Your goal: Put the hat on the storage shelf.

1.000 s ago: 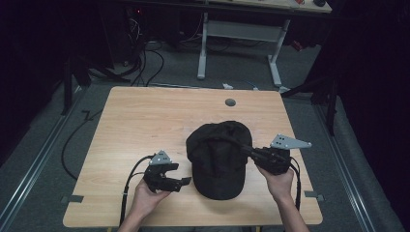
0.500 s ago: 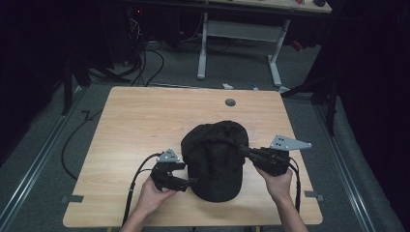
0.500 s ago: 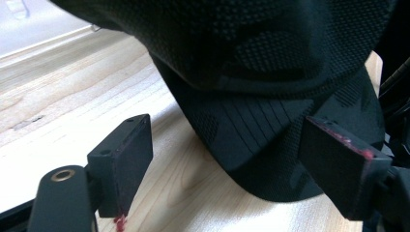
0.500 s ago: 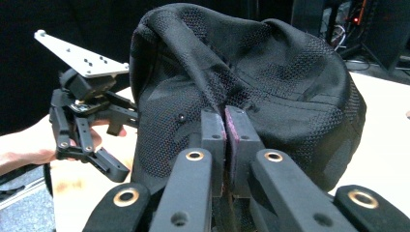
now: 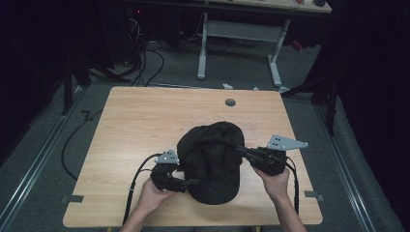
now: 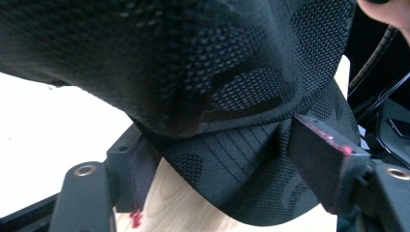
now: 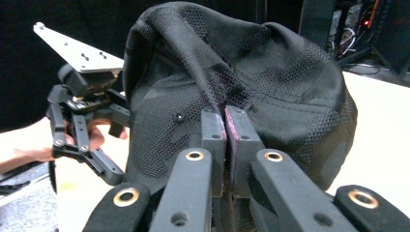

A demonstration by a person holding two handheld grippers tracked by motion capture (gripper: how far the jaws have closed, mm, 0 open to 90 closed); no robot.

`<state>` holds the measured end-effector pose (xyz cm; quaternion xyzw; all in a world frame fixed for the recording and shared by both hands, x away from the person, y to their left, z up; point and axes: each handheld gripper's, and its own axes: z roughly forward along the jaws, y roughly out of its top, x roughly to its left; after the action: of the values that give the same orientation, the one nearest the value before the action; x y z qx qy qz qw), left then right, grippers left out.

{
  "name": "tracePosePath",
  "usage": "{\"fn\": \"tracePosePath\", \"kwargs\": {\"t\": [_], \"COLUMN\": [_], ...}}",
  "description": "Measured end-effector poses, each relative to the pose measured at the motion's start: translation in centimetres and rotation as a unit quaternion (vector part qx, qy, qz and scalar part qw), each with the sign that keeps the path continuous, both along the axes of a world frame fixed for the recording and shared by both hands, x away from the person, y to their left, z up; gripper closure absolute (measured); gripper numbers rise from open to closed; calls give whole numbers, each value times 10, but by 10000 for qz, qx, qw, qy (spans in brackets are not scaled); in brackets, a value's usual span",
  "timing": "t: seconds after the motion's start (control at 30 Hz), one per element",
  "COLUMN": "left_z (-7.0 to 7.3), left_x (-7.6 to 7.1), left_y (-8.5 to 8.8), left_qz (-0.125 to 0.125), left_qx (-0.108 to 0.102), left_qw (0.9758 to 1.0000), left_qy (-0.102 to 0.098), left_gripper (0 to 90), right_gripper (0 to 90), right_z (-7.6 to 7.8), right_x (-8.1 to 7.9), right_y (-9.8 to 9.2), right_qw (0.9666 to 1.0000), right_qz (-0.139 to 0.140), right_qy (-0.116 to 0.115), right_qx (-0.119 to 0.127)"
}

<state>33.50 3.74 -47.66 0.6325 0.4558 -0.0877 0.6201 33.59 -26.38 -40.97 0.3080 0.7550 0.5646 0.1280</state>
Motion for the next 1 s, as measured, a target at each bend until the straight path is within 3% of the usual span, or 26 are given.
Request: {"fn": "tracePosePath", "kwargs": {"t": [0.27,0.47,1.0], "left_z": [7,12,20], "left_x": [-1,-1,-3], "left_y": [7,12,16], "left_qz": [1,-152,-621], "left_qx": [-106,-189,-348], "left_qw": [9999,9997,9972], "left_qy": [-91,-59,209], "left_gripper": [350,412,673], "right_gripper": [879,878,875], "right_z": [-2,-2,0], "right_x": [2,1,2], "right_y": [1,-1,-6], "right_qw": [9998,9996,9989], "right_qz": [-105,-131,-133], "right_qy": [-153,-240,-455], "right_qx": [-97,-111,-64]}}
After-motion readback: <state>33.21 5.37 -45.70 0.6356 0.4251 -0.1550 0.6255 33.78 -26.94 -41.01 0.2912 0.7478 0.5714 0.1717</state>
